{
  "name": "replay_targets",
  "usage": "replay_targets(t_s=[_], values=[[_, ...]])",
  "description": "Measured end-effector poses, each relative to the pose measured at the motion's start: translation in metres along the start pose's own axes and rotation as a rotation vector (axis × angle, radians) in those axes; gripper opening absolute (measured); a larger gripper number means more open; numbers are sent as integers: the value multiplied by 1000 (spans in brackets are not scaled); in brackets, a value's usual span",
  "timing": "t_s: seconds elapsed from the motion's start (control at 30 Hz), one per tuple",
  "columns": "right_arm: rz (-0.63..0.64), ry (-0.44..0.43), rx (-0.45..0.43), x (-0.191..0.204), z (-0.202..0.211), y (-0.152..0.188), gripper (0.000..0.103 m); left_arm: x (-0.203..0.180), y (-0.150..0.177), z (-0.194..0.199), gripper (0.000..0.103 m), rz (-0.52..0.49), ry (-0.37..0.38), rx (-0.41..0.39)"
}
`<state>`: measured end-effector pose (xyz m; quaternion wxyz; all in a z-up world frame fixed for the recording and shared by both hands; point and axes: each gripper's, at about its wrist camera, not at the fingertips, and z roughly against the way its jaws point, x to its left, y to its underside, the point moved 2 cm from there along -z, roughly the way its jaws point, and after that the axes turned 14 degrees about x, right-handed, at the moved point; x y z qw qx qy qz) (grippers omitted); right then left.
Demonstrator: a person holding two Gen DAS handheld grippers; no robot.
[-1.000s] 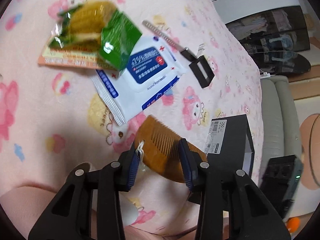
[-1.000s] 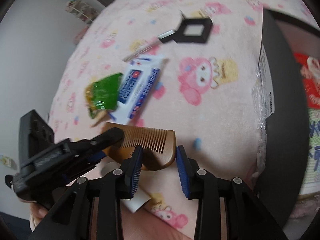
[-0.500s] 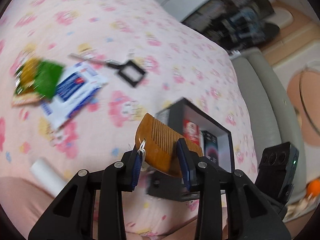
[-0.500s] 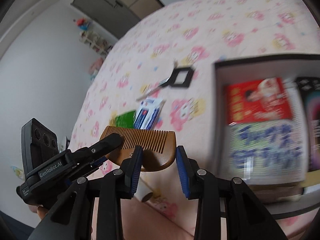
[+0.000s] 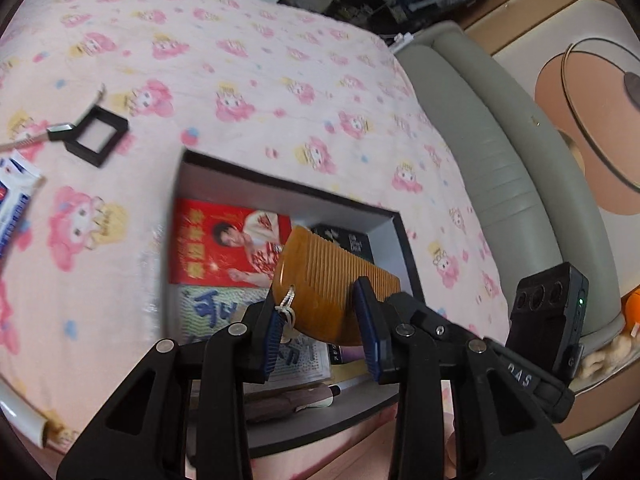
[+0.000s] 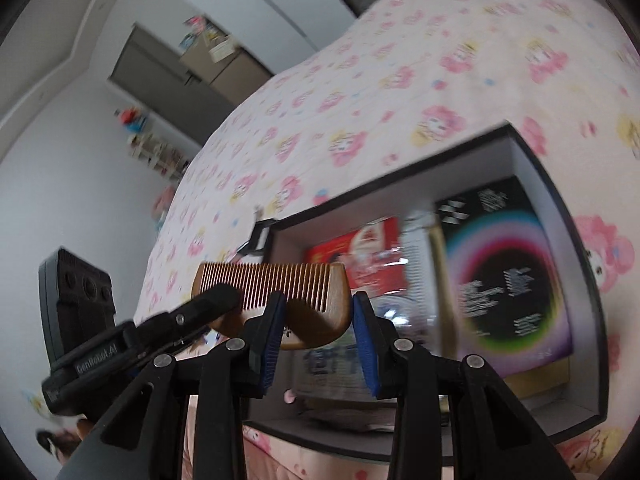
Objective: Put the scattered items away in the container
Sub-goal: 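Lift the wooden comb and carry it over the black box, then lower the comb into the box in front of the red packet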
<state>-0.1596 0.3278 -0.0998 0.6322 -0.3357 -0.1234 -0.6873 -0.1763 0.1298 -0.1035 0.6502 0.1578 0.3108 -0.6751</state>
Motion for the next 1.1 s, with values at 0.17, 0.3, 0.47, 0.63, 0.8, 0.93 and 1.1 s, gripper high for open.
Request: replay_targets(t_s=[0.17, 0.3, 0.47, 0.63, 0.8, 0.93, 1.1], values=[[-48, 19, 16, -24, -9, -5, 31, 6, 0, -25, 34, 30, 28, 36], [-67, 46, 25, -36, -15, -7, 31, 12, 2, -40, 34, 51, 43, 53], [-63, 81, 56, -40, -25, -8, 31, 24, 5, -52, 38, 93, 19, 79], [-73, 90, 94, -45, -36, -7, 31, 25, 7, -58, 40, 90, -44, 114], [-92, 104, 123, -51, -43, -6, 31, 19, 9, -64, 45, 73, -139, 136], [-114, 101, 144, -57, -46, -5, 31, 14, 13, -69, 48, 47, -226, 150], [-129, 124, 162, -62, -48, -3, 31, 11, 18, -75, 51, 16, -317, 170]])
